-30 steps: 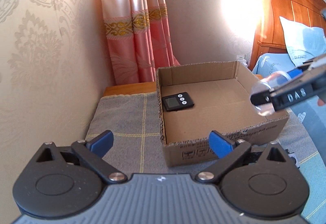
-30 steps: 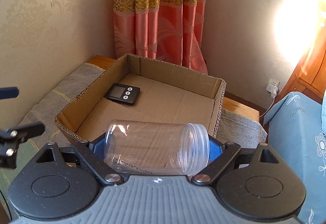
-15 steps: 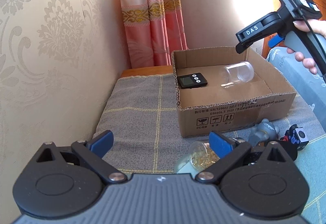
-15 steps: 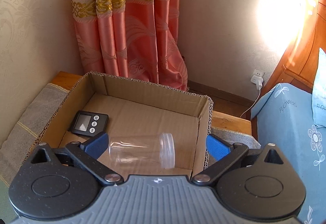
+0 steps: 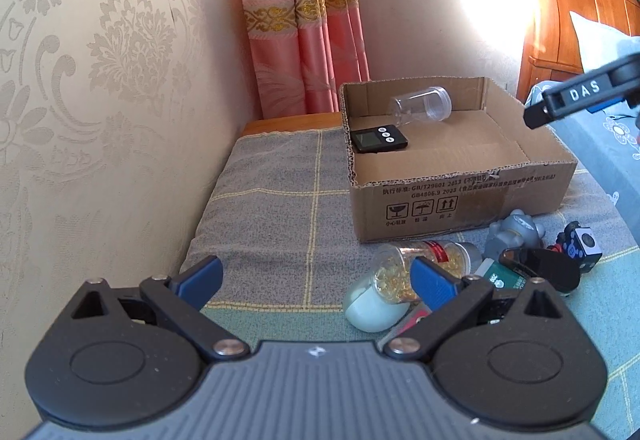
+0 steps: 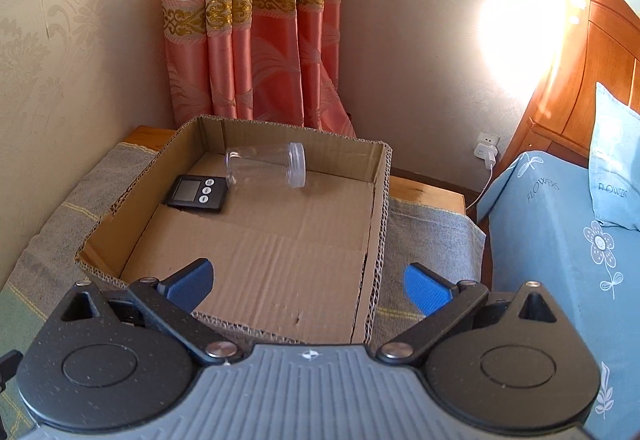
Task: Organize rigid objects
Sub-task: 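Withdraw both grippers from the box back toward the remaining items, then lower the left gripper onto the pink card case while the right gripper approaches the toy car, then close the left gripper on the pink card case while the right gripper grasps the toy car, then lift the card case with the left gripper while the right gripper lifts the toy car, then drop the card case into the box with the left gripper while the right gripper releases the car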
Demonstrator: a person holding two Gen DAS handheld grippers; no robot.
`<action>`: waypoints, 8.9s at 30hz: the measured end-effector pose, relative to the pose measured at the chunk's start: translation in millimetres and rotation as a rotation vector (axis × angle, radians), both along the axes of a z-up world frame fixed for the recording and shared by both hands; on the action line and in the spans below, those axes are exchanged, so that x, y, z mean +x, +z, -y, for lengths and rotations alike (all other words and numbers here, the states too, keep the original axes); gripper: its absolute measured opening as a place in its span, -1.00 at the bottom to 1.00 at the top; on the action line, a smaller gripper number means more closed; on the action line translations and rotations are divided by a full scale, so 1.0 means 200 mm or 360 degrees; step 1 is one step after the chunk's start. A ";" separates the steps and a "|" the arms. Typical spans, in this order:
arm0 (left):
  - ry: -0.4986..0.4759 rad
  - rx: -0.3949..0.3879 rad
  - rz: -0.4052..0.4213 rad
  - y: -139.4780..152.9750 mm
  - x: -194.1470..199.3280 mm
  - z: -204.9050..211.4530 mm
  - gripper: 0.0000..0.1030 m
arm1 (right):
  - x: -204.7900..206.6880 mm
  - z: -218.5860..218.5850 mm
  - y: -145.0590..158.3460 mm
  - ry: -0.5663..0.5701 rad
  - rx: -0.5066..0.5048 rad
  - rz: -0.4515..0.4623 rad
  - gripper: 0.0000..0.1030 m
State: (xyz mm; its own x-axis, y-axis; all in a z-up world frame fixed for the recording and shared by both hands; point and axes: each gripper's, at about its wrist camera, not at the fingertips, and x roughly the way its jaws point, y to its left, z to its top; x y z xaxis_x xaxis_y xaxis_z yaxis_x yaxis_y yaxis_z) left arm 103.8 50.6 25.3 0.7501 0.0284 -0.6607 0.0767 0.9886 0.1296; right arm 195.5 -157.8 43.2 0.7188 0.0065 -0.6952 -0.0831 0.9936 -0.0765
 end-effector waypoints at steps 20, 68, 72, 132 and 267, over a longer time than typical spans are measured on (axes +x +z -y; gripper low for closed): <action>-0.0197 -0.0004 -0.0218 -0.22 -0.15 0.08 0.94 | -0.39 0.15 -0.36 -0.0257 0.0166 -0.0107 1.00; -0.0682 -0.0073 -0.0367 -0.41 0.01 0.20 0.94 | -0.36 0.39 -0.57 -0.0174 0.0226 -0.0245 1.00; -0.0707 -0.0088 -0.0367 -0.42 0.02 0.20 0.94 | -0.37 0.37 -0.58 -0.0133 0.0150 -0.0244 1.00; -0.1101 -0.0002 -0.0531 -0.41 -0.14 0.27 0.79 | -0.43 0.33 -0.59 -0.0039 0.0055 -0.0178 1.00; -0.0533 0.0025 -0.0206 0.08 0.80 0.35 0.81 | -0.26 0.08 0.11 0.0449 -0.0044 0.0291 0.11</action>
